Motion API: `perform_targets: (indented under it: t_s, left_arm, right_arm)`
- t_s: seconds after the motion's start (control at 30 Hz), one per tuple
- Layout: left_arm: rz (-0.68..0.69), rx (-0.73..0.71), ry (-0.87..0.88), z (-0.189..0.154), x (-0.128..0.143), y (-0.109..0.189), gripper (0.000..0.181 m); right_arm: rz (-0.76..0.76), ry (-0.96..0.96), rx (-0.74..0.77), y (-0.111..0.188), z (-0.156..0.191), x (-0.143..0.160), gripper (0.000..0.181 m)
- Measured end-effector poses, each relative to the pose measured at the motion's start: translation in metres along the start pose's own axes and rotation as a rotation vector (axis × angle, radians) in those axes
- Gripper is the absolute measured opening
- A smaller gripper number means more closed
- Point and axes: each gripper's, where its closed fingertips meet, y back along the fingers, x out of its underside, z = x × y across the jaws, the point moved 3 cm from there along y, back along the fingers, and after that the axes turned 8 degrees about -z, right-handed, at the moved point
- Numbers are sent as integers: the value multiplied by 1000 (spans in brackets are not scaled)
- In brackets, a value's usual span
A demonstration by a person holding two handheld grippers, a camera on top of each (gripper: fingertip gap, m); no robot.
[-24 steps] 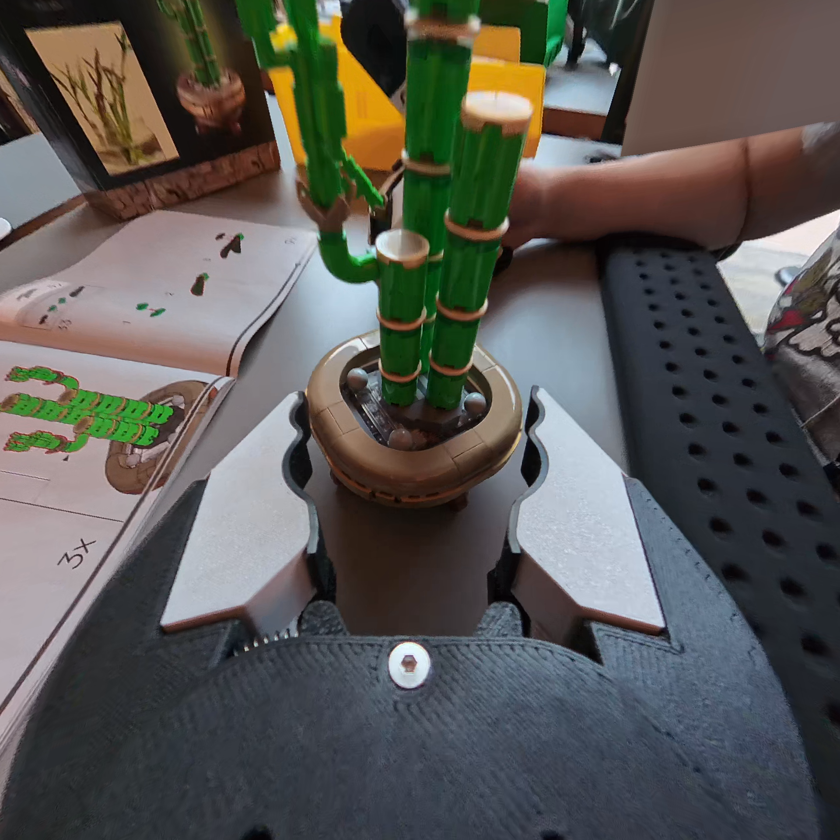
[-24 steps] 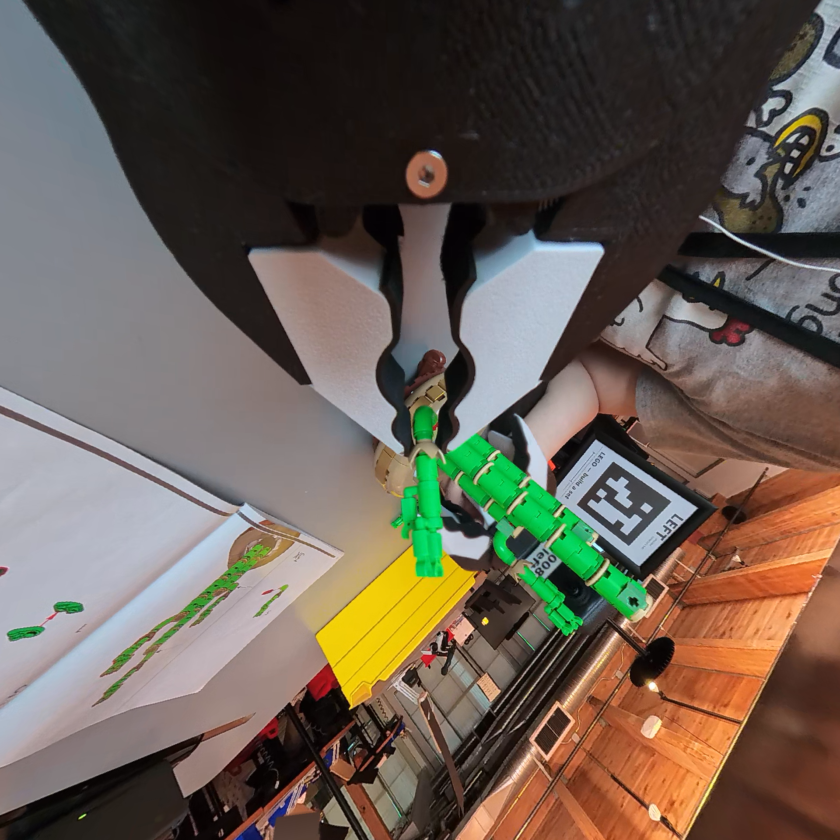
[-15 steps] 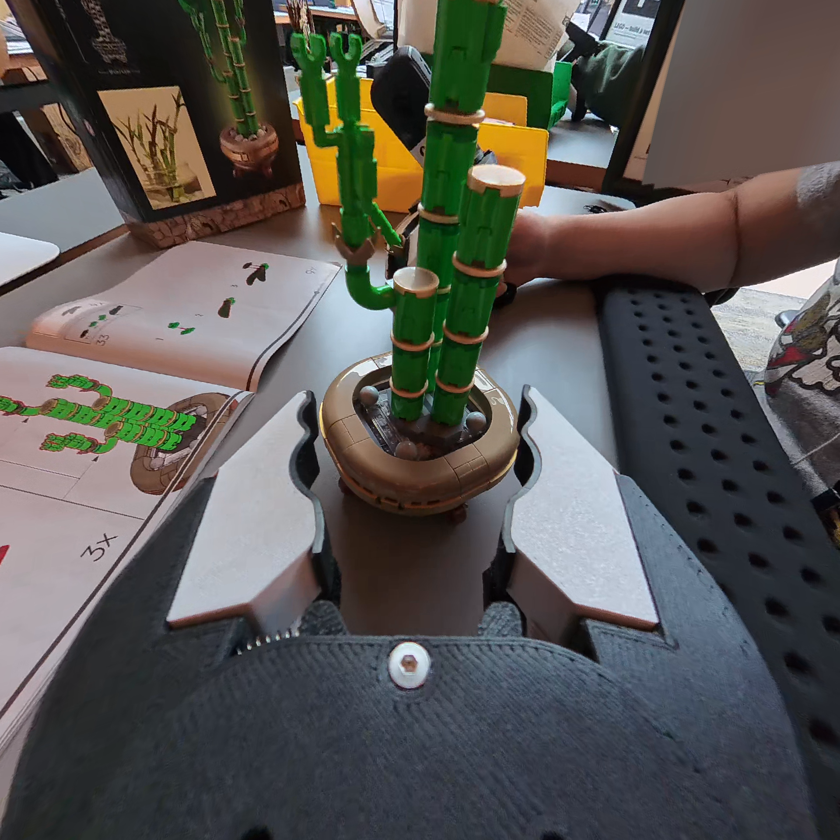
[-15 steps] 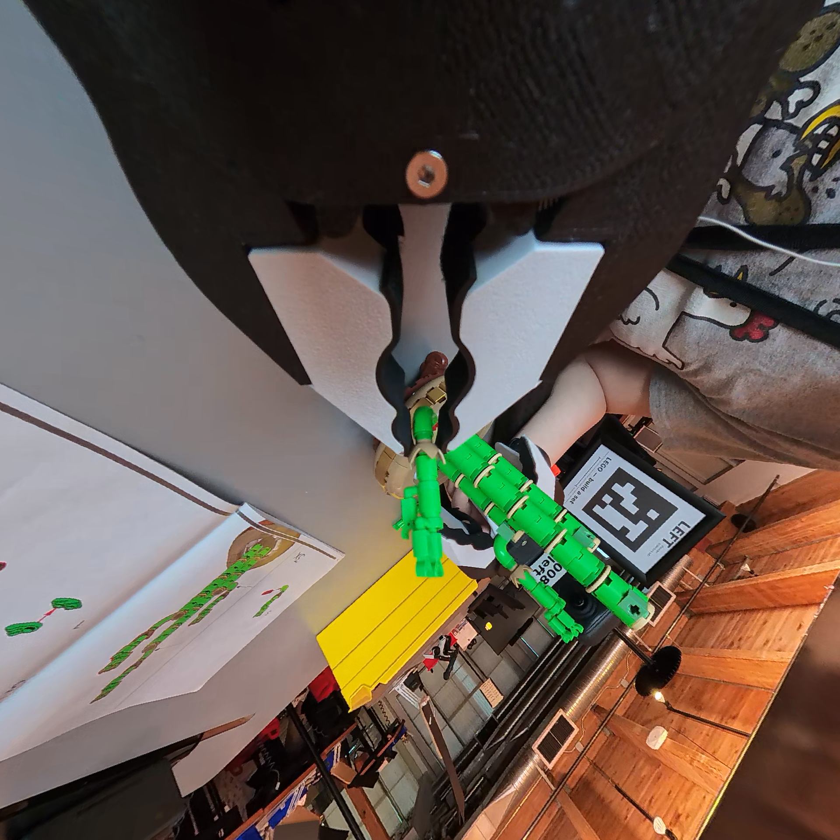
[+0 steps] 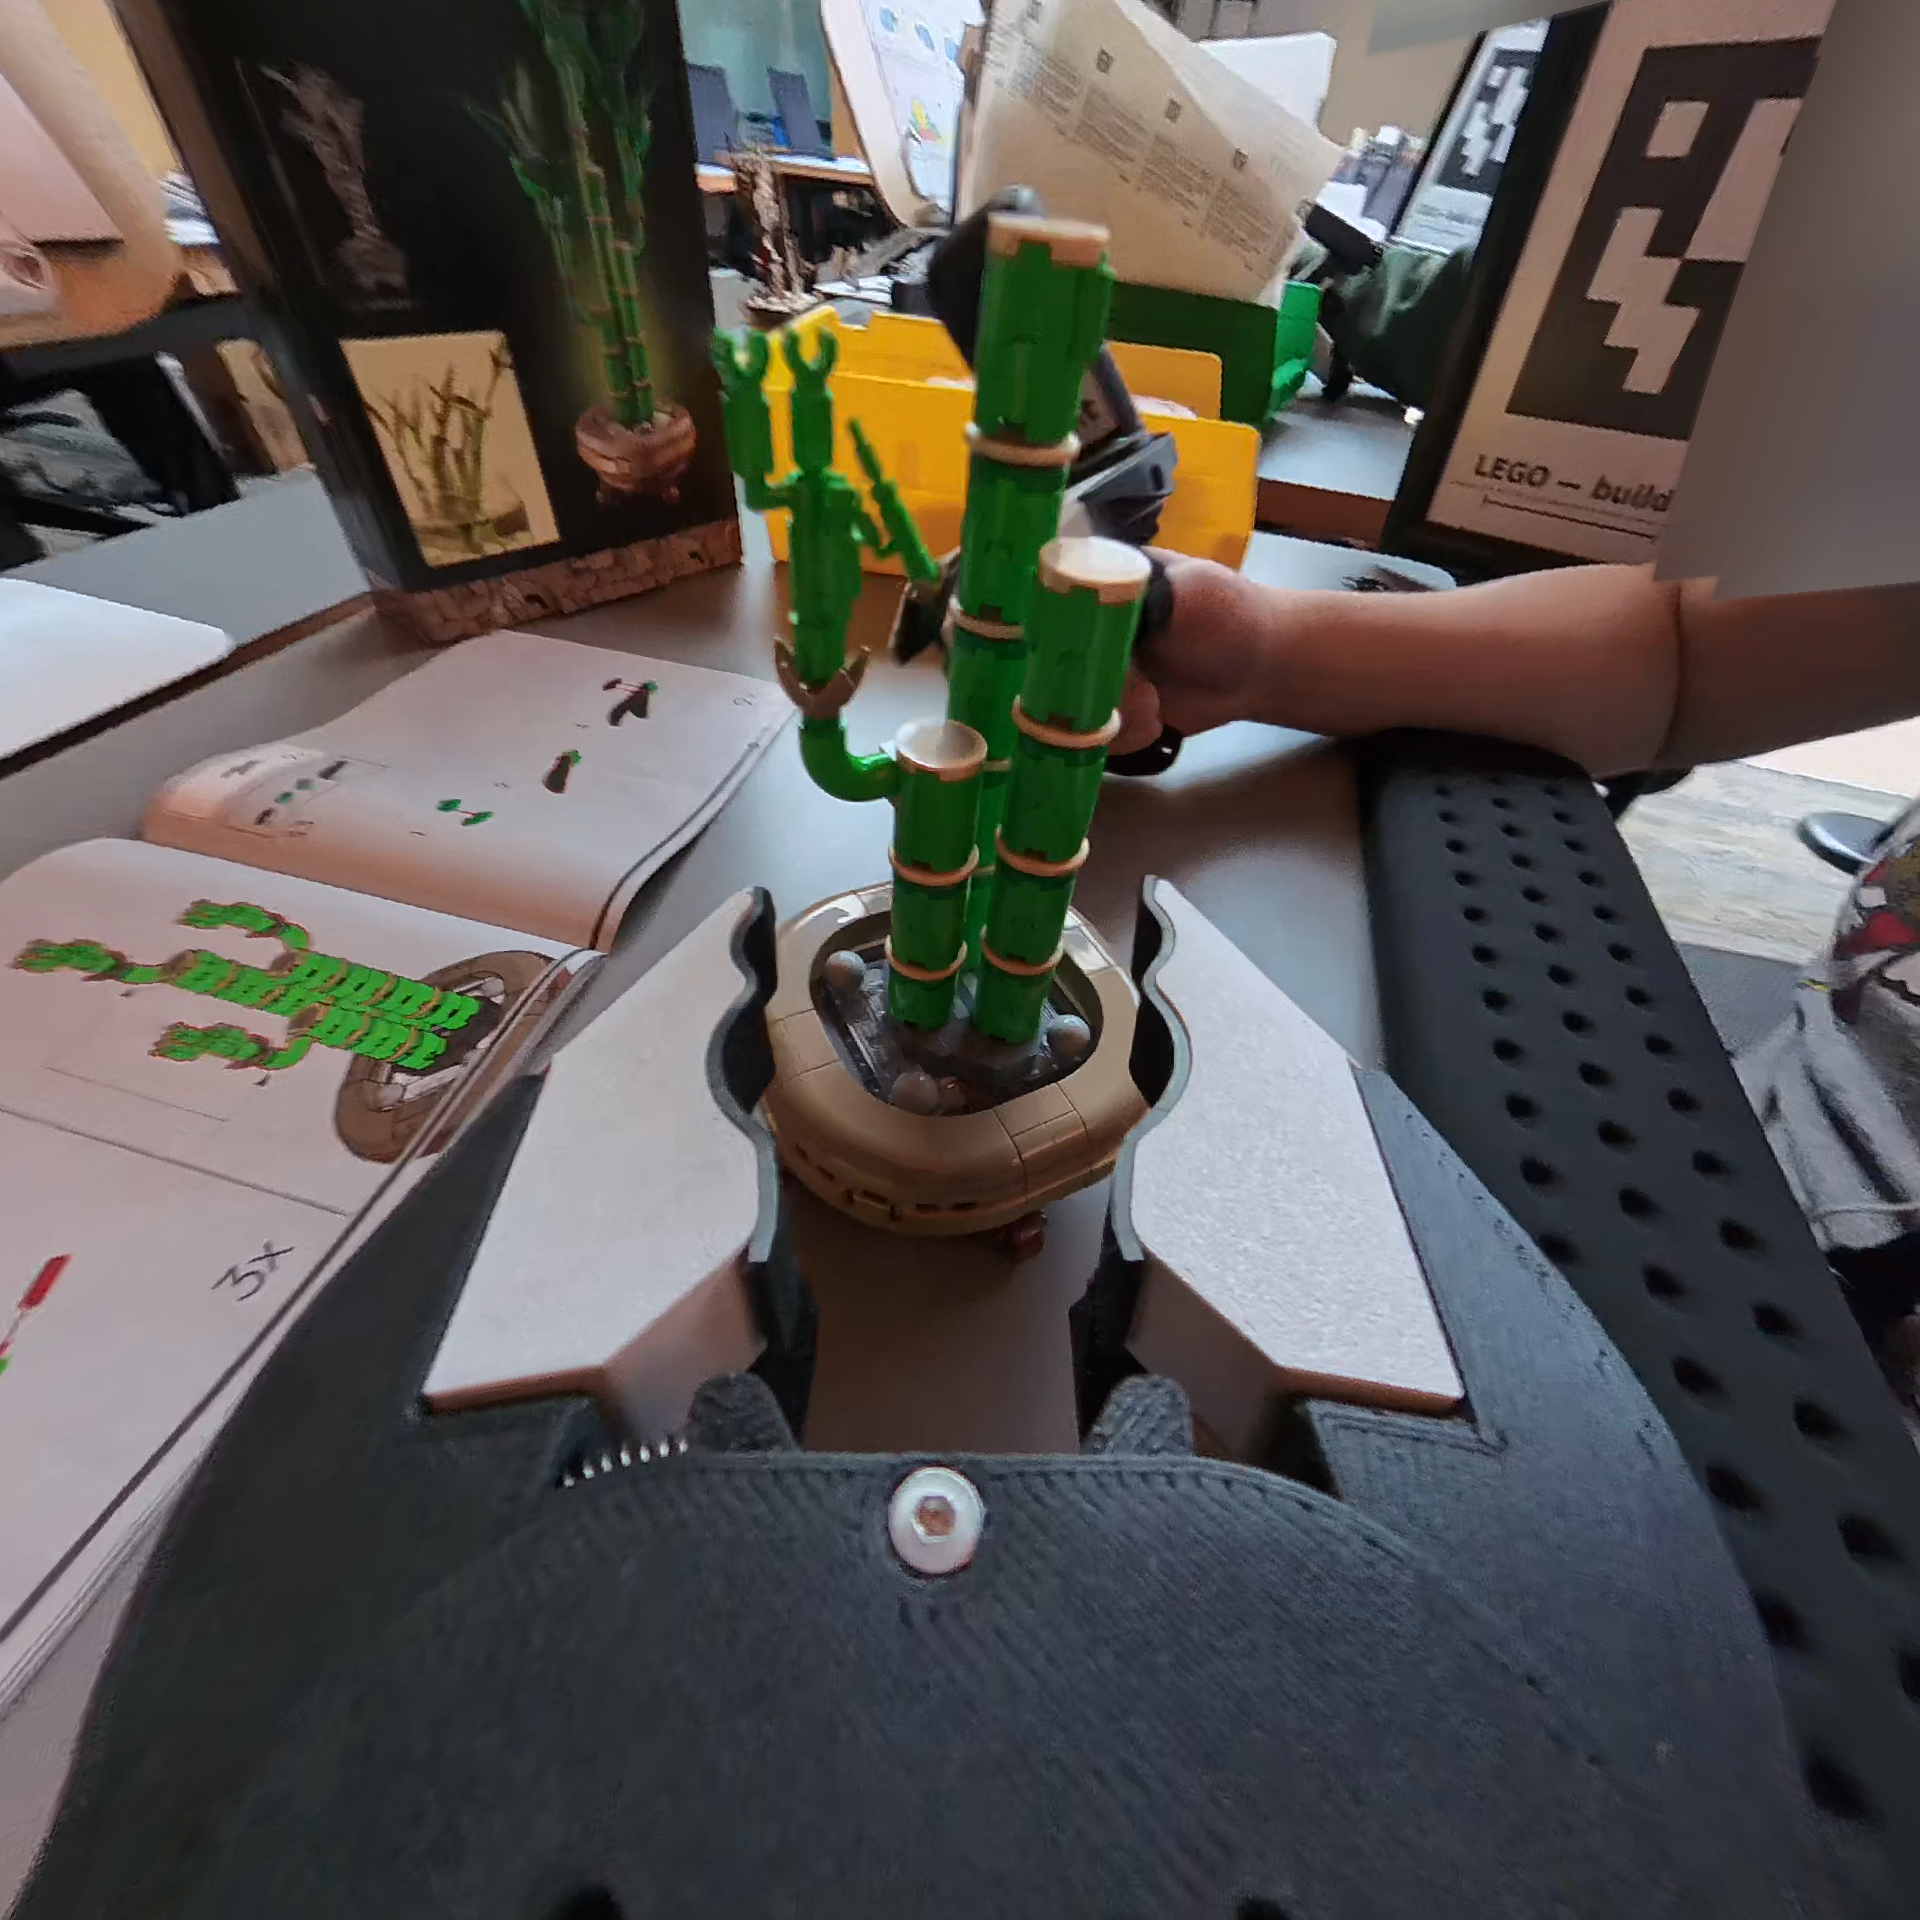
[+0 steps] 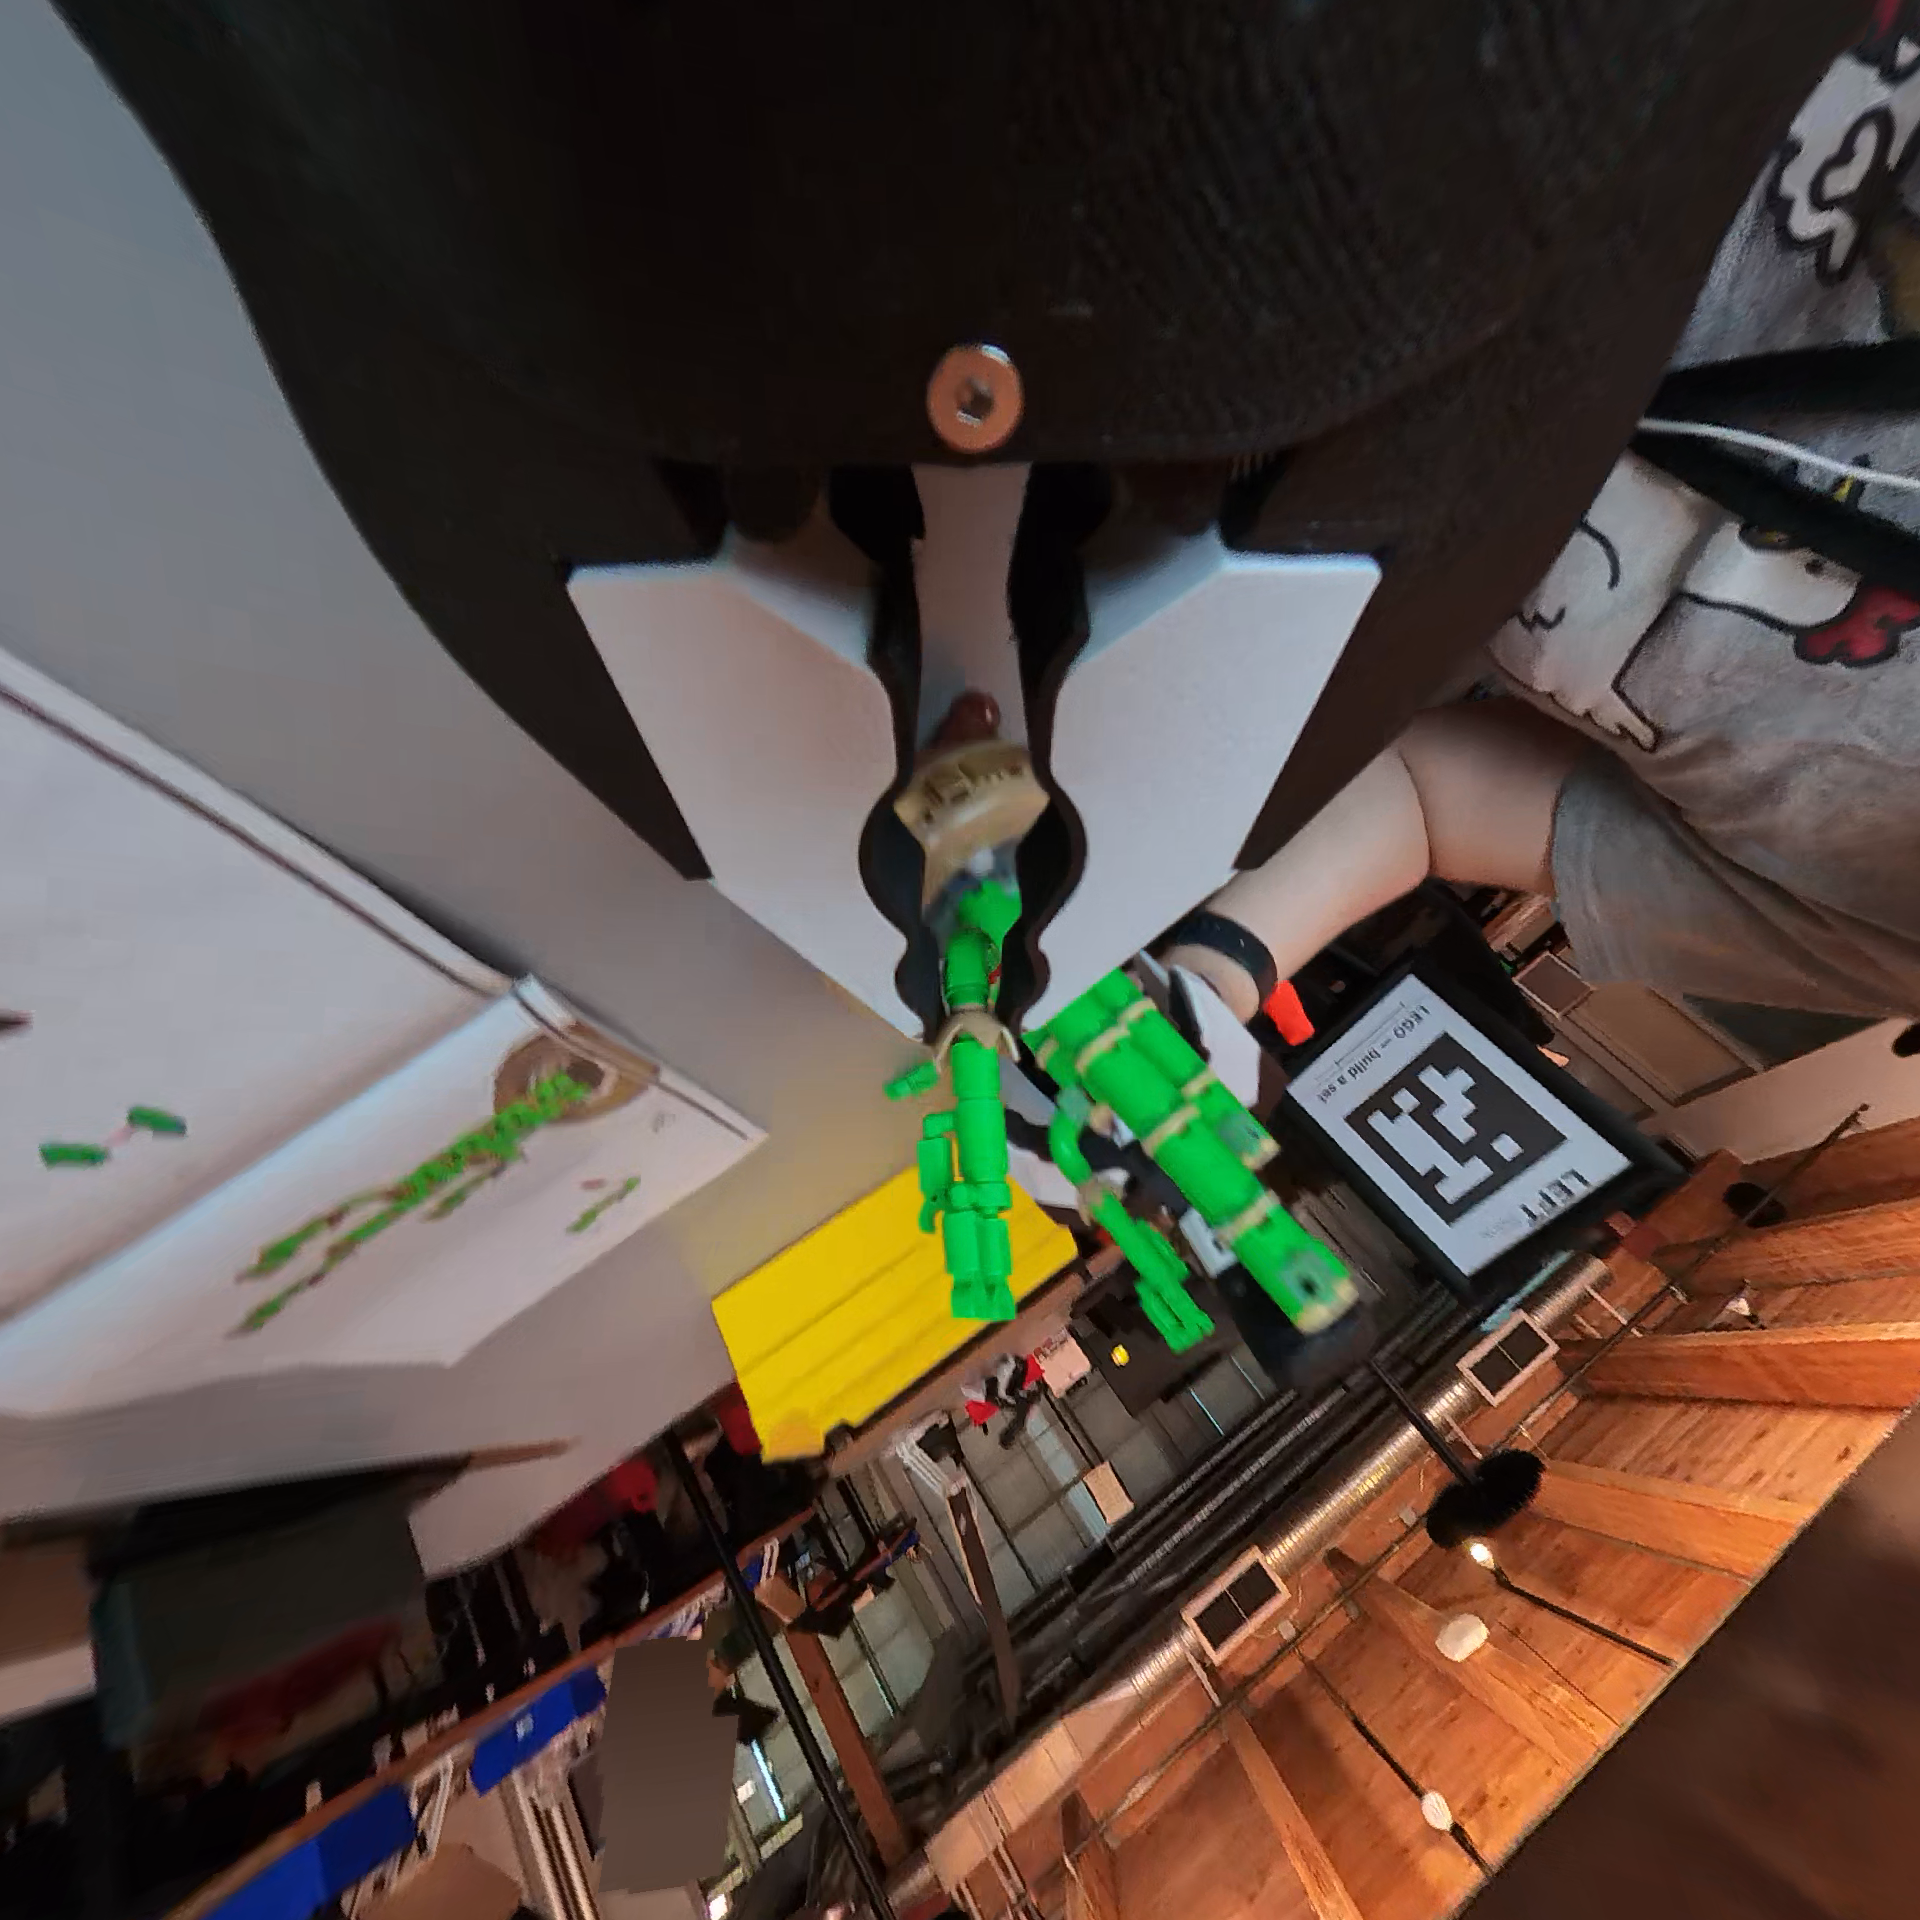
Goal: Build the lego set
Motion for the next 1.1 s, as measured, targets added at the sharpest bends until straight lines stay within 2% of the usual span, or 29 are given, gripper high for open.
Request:
perform_targets:
  t_s: [0.07, 0.17, 0.27, 0.37, 0.5, 0.53, 0.57, 0.73, 0.9, 1.1]
  left_arm:
    - [-39, -60, 0, 3, -9, 6, 71]
    - [-176, -149, 4, -1, -32, 18, 70]
    - [-288, -223, 7, -12, -48, 31, 59]
    - [-297, -269, 1, -26, -53, 42, 33]
    - [-291, -348, 1, -41, -63, 53, 25]
    - [-284, -365, -17, -45, -65, 54, 8]
    - [-281, -376, -34, -50, -67, 53, 0]
    - [-289, -403, -56, -57, -74, 32, 2]
    - [-246, -462, -33, -40, -75, 7, 28]
    - [-260, -485, -75, -37, -90, -10, 28]
  right_arm:
    - [-55, 17, -33, -5, 12, -22, 10]
    - [-128, 79, -74, -15, 30, -62, 10]
    - [-73, 139, -120, -34, 40, -85, 10]
    - [18, 153, -199, -51, 50, -85, 10]
    - [66, 163, -277, -65, 53, -71, 10]
    - [84, 149, -300, -67, 55, -67, 10]
    - [88, 144, -315, -68, 56, -63, 10]
    - [97, 124, -354, -68, 59, -51, 10]
    - [69, 134, -360, -62, 58, -52, 10]
    - [45, 174, -381, -57, 65, -60, 10]
